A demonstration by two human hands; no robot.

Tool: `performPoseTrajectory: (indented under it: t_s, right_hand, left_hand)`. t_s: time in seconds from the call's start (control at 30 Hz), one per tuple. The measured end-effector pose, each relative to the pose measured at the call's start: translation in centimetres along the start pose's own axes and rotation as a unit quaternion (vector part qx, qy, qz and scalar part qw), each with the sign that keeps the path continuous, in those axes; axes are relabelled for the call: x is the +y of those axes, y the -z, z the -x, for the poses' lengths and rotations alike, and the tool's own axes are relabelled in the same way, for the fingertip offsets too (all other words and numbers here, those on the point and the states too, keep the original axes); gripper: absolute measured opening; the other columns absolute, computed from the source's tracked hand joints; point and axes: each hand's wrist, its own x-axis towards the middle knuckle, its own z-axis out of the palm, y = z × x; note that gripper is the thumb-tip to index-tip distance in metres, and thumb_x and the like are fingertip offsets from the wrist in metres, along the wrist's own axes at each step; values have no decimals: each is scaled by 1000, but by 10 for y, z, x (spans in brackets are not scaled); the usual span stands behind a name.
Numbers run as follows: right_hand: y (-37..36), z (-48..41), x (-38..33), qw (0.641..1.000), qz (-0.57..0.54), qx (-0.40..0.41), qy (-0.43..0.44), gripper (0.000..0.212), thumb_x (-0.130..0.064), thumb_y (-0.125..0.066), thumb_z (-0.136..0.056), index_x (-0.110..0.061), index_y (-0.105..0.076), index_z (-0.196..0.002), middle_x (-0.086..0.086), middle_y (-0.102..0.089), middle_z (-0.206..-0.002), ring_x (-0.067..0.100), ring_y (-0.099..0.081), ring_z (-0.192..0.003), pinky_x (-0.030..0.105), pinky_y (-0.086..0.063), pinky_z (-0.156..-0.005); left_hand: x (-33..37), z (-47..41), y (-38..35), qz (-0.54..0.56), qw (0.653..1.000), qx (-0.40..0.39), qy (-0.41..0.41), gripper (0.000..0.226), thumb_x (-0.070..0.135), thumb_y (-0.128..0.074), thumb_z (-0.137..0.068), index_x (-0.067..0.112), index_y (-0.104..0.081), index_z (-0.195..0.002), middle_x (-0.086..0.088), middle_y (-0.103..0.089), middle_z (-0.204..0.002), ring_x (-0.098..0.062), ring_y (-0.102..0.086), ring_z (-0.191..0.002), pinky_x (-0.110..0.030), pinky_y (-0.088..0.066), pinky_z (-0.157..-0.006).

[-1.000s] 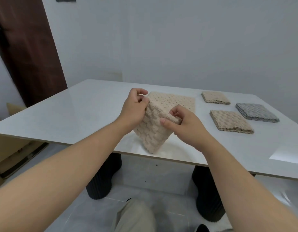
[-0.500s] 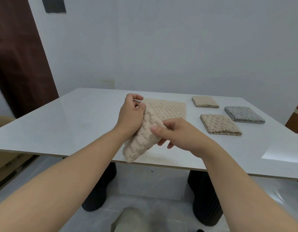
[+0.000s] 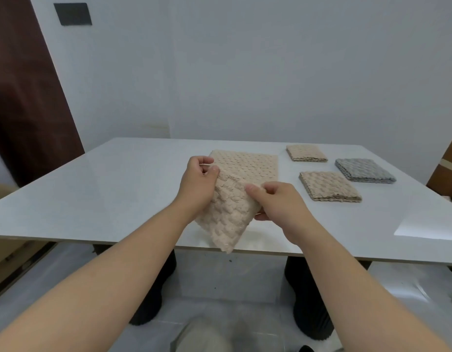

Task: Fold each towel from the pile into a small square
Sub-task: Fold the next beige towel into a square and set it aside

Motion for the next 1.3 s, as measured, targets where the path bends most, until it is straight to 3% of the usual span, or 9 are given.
performPoseTrajectory:
  t_s: [0.23, 0.33, 0.5, 0.63, 0.83, 0.93, 1.03, 1.17, 1.3]
  right_hand:
    - [5, -13, 12, 997, 35, 53, 51, 15, -37, -70, -93, -33, -60, -103, 6, -63, -83, 22, -63, -72, 37, -53, -67]
    - [3, -15, 12, 998, -1, 52, 48, 23, -33, -72, -92, -29, -61, -111, 4, -64, -85, 17, -63, -72, 32, -53, -66]
    - [-3, -20, 19, 991, -119, 45, -39, 49, -37, -79, -86, -11, -62, -124, 7, -76, -100, 19, -75, -86, 38, -61, -81]
    - [-11, -21, 30, 978, -166, -9, -123, 44, -41, -71, -92, -3, -68, -115, 6, -78, -102, 22, -76, -92, 38, -61, -85]
    - [-28, -33, 47, 993, -43, 70, -87, 117, -95, -47, -64, -16, -38, -149, 4, -64, -129, 26, -62, -119, 50, -52, -101]
    - [-31, -25, 38, 995, 42, 75, -60, 85, -79, -42, -88, -9, -44, -136, 3, -61, -96, 29, -62, -99, 39, -50, -94]
    - [-29, -30, 42, 990, 98, 86, -49, 54, -54, -42, -103, -6, -50, -126, 4, -63, -101, 22, -59, -96, 30, -41, -73]
    - [-25, -38, 50, 993, 6, 87, -74, 77, -62, -52, -95, -8, -41, -149, 7, -53, -147, 25, -52, -131, 39, -43, -110]
    - [-17, -46, 55, 977, -119, 66, -165, 74, -62, -56, -93, -9, -46, -143, 7, -66, -129, 27, -67, -112, 43, -59, -92]
  left_hand:
    - [0, -3, 21, 102, 967, -175, 157, 56, 21, -78, -85, 2, -59, -134, -10, -71, -124, -25, -70, -111, -41, -51, -104]
    - [-4, 2, 22, 88, 962, -179, 188, 28, 10, -70, -92, -2, -69, -118, -11, -75, -115, -28, -69, -112, -37, -52, -100]
    - [-14, 2, 14, 61, 975, -132, 169, 27, 26, -68, -97, 6, -64, -114, -13, -74, -113, -27, -73, -99, -40, -58, -87]
    - [-14, 5, 5, 16, 991, -79, 108, 23, 39, -66, -96, 19, -58, -105, -6, -73, -104, -20, -73, -84, -36, -58, -70]
    - [-14, 10, -3, -117, 992, -53, 12, 33, 45, -50, -103, 22, -51, -127, -2, -69, -102, -19, -68, -91, -40, -55, -85]
    - [-15, 14, -5, -158, 986, -55, -3, 29, 41, -43, -106, 21, -46, -127, -7, -68, -95, -23, -67, -87, -43, -53, -82]
    - [-20, 15, -6, -189, 980, -62, -7, 33, 42, -42, -106, 18, -44, -129, -8, -67, -92, -22, -65, -83, -42, -52, -78]
    - [-26, 13, -5, -78, 989, -87, 95, 49, 52, -60, -96, 29, -42, -135, -4, -68, -117, -19, -70, -98, -43, -57, -91]
    - [-26, 13, 0, 26, 969, -199, 142, 63, 47, -70, -90, 53, -40, -145, -2, -47, -154, -22, -62, -123, -42, -48, -109]
